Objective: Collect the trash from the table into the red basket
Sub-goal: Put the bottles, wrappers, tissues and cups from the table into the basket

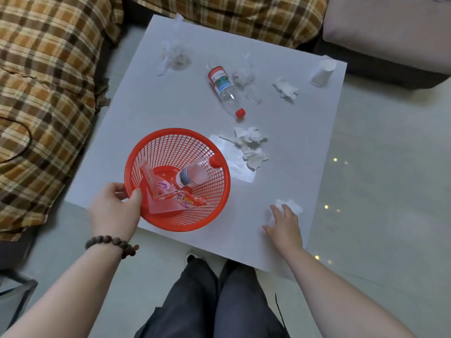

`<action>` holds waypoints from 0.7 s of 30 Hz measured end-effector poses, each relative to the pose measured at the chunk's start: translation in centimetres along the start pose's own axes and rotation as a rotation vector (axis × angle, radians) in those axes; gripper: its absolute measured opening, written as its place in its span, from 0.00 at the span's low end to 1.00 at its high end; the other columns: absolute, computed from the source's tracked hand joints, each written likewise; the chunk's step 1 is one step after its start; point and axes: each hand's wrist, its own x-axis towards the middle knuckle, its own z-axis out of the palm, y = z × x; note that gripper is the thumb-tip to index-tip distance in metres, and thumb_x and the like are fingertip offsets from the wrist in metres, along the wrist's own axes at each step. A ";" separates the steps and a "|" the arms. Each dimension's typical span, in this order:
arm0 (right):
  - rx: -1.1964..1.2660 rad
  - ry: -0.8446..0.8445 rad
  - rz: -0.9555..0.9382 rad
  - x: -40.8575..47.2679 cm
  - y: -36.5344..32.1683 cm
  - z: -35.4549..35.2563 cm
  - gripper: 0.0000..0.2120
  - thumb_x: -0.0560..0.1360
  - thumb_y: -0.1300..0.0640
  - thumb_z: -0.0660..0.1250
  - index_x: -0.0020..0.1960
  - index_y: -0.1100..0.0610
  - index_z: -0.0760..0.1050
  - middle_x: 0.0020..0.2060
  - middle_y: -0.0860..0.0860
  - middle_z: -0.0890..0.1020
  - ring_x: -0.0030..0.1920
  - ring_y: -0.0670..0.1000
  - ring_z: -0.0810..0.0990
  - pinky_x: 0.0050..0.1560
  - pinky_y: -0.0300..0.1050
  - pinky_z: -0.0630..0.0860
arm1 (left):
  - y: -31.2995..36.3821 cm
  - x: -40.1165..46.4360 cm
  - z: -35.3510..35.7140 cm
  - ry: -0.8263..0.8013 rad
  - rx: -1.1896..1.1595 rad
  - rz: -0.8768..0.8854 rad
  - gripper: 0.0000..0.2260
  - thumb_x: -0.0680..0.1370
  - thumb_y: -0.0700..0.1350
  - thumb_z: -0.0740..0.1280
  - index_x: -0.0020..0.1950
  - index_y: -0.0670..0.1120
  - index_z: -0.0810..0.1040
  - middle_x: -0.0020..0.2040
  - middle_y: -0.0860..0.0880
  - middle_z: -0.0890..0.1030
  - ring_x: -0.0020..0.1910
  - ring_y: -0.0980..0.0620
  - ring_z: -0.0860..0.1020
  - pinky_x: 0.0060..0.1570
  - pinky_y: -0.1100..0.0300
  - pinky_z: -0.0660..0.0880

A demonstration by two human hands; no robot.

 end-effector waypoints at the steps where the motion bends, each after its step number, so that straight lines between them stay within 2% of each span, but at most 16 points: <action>1: -0.025 -0.012 0.003 0.6 0.6 0.5 0.30 0.74 0.51 0.67 0.73 0.50 0.60 0.75 0.56 0.55 0.73 0.60 0.54 0.69 0.53 0.65 | 0.0 0.0 0.1 0.007 0.001 0.005 0.06 0.74 0.51 0.68 0.46 0.49 0.76 0.45 0.47 0.82 0.44 0.44 0.82 0.49 0.50 0.77; 3: -0.072 -0.039 0.015 1.7 1.3 1.6 0.30 0.74 0.54 0.66 0.73 0.50 0.58 0.76 0.57 0.52 0.74 0.61 0.52 0.67 0.54 0.67 | 0.0 -0.1 0.3 0.023 0.000 0.011 0.06 0.74 0.50 0.69 0.45 0.49 0.76 0.44 0.46 0.83 0.44 0.44 0.81 0.48 0.51 0.76; 5: -0.103 -0.040 0.039 2.3 1.4 2.5 0.27 0.75 0.60 0.62 0.72 0.51 0.59 0.76 0.56 0.53 0.73 0.60 0.53 0.63 0.53 0.70 | -0.1 -0.2 0.3 0.030 0.009 0.014 0.06 0.74 0.49 0.70 0.45 0.49 0.76 0.44 0.45 0.83 0.45 0.42 0.82 0.52 0.46 0.78; 7: -0.124 0.019 0.040 2.4 1.2 3.4 0.24 0.74 0.67 0.57 0.68 0.53 0.64 0.72 0.55 0.60 0.69 0.60 0.58 0.54 0.51 0.74 | -0.1 -0.4 0.2 0.031 0.010 0.010 0.06 0.74 0.49 0.70 0.46 0.48 0.77 0.45 0.45 0.83 0.46 0.41 0.83 0.53 0.43 0.79; 10: -0.145 0.090 -0.020 2.9 1.3 4.0 0.18 0.73 0.70 0.56 0.61 0.57 0.69 0.61 0.55 0.70 0.60 0.59 0.64 0.43 0.51 0.75 | -0.4 -0.8 0.0 0.031 0.002 -0.002 0.06 0.75 0.48 0.70 0.46 0.47 0.77 0.45 0.44 0.83 0.45 0.41 0.83 0.51 0.43 0.79; 13: -0.130 0.086 -0.061 3.2 1.3 3.5 0.13 0.74 0.69 0.57 0.55 0.59 0.73 0.55 0.55 0.75 0.58 0.58 0.67 0.43 0.51 0.73 | -0.6 -1.2 -0.2 0.029 -0.005 -0.005 0.06 0.75 0.48 0.70 0.45 0.48 0.76 0.46 0.42 0.83 0.44 0.42 0.83 0.49 0.43 0.80; 15: -0.025 0.118 -0.084 3.0 0.1 2.5 0.11 0.74 0.68 0.57 0.51 0.61 0.76 0.50 0.57 0.78 0.55 0.58 0.70 0.44 0.50 0.71 | -0.5 -1.4 -0.4 0.027 -0.008 -0.007 0.05 0.75 0.48 0.70 0.44 0.49 0.76 0.46 0.43 0.83 0.44 0.42 0.83 0.49 0.43 0.80; 18: 0.239 0.248 -0.188 1.5 -4.2 -0.3 0.08 0.74 0.66 0.60 0.47 0.61 0.78 0.47 0.55 0.80 0.52 0.57 0.73 0.44 0.46 0.69 | -0.6 -1.9 -0.4 0.025 -0.013 -0.015 0.05 0.75 0.48 0.70 0.45 0.49 0.76 0.46 0.44 0.83 0.45 0.42 0.83 0.50 0.43 0.80; 21: 0.434 0.438 -0.373 -1.2 -9.8 -3.7 0.06 0.73 0.64 0.65 0.47 0.57 0.79 0.46 0.50 0.81 0.50 0.51 0.74 0.46 0.36 0.66 | -0.7 -2.3 -0.5 0.018 -0.038 -0.028 0.05 0.74 0.46 0.70 0.46 0.46 0.78 0.47 0.43 0.84 0.46 0.42 0.83 0.51 0.44 0.79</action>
